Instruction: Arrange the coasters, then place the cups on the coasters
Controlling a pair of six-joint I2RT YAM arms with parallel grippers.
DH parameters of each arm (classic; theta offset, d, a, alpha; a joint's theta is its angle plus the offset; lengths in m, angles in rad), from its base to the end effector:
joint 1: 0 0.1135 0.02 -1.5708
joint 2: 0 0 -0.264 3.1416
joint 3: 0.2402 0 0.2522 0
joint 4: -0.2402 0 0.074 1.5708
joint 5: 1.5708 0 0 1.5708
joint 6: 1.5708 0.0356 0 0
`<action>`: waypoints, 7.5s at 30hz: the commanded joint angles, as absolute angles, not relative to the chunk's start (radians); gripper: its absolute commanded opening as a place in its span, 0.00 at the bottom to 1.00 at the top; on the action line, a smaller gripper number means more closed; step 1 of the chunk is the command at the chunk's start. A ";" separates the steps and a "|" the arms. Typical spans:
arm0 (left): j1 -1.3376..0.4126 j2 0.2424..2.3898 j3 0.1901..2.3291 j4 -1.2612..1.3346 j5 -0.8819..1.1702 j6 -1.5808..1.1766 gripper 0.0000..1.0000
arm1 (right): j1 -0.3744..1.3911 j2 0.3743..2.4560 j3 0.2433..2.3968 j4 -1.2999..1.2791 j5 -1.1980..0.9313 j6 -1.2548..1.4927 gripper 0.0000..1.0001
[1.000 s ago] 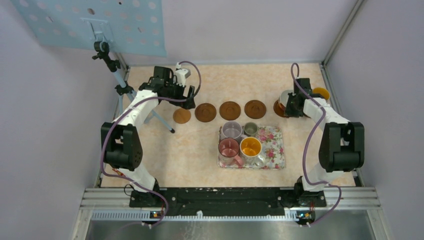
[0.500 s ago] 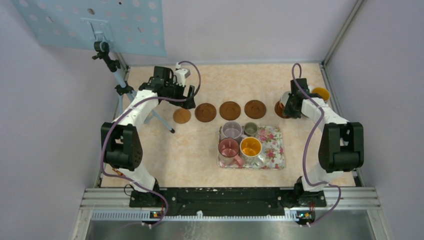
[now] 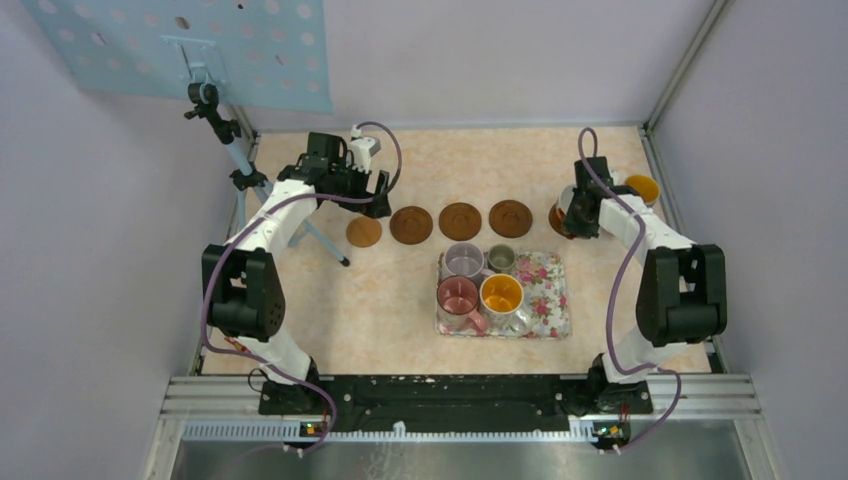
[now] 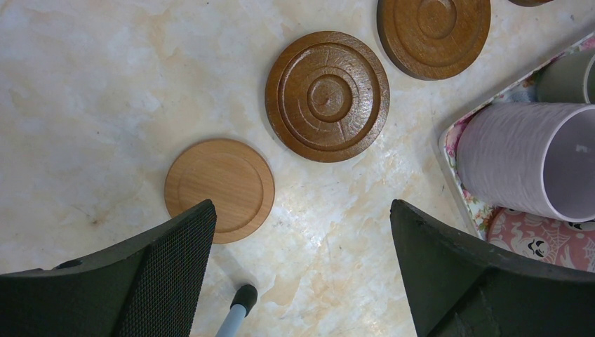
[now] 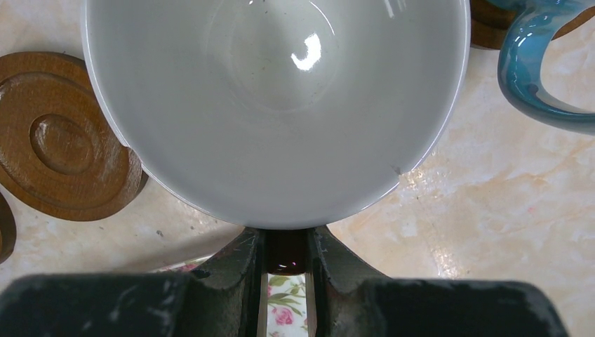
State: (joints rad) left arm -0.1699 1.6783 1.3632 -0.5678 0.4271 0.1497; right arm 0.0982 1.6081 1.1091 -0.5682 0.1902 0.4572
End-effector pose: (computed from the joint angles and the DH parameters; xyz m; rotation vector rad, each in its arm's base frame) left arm 0.3596 -0.0767 0.2749 0.5681 2.3488 -0.5312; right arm 0.3253 0.0253 0.2173 0.5283 2.5531 -0.0553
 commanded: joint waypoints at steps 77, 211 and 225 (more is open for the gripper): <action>-0.167 1.617 1.270 -0.507 0.466 0.121 0.99 | 0.478 0.899 0.782 -0.894 -0.499 -0.743 0.69; -0.167 1.605 1.272 -0.476 0.451 0.123 0.99 | 0.604 1.690 1.213 -0.302 0.762 0.786 0.00; -0.167 1.587 1.241 -0.477 0.451 0.117 0.99 | 0.606 1.718 1.181 -0.308 0.710 0.849 0.00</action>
State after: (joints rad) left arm -0.1699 1.6382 1.2476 -0.5156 0.4309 0.1280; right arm 0.5938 1.7329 1.1812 -0.3889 0.6739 0.8169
